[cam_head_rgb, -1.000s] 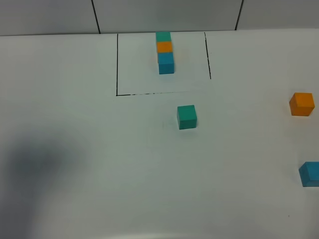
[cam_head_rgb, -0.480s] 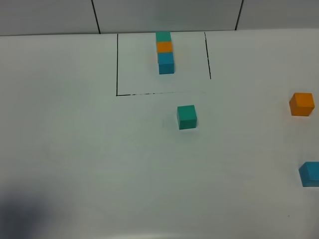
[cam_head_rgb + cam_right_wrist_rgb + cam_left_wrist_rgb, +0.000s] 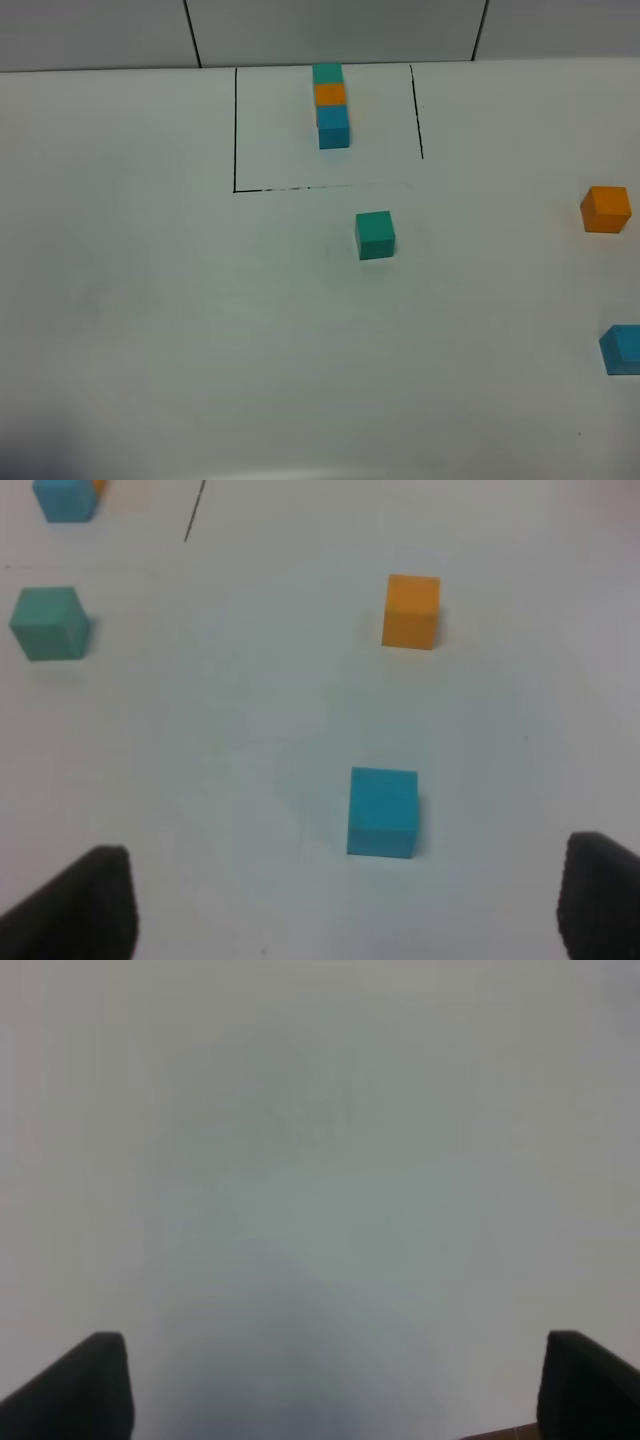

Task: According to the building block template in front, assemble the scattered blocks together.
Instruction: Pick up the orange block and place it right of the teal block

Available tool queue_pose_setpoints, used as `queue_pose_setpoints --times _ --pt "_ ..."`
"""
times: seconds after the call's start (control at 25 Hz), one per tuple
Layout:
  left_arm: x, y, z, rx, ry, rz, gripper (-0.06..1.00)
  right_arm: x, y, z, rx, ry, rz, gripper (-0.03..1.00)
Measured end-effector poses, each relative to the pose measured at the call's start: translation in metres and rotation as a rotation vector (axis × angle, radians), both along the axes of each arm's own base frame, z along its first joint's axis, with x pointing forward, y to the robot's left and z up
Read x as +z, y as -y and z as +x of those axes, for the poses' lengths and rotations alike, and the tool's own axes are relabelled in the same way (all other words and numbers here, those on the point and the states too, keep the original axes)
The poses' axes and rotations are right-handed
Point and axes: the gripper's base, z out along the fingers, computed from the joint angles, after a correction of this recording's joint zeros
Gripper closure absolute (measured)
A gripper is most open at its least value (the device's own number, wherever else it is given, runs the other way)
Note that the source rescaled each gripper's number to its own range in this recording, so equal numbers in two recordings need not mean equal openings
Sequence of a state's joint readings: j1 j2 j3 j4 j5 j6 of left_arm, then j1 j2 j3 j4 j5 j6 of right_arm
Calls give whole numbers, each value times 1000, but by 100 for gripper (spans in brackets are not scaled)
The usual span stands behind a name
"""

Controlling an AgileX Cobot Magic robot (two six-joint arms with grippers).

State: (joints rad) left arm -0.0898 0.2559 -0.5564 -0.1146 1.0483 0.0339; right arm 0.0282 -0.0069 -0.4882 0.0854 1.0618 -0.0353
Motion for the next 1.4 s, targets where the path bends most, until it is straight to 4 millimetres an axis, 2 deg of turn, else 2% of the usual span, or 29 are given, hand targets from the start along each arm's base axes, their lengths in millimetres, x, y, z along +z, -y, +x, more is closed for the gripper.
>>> queue_pose_setpoints --times 0.24,0.48,1.4 --pt "-13 -1 -17 -1 72 -12 16 0 0 0 -1 0 1 24" --pt "-12 -2 -31 -4 164 -30 18 0 0 0 -1 0 1 24" --pt "-13 -1 -37 -9 205 -41 18 0 0 0 -1 0 1 24"
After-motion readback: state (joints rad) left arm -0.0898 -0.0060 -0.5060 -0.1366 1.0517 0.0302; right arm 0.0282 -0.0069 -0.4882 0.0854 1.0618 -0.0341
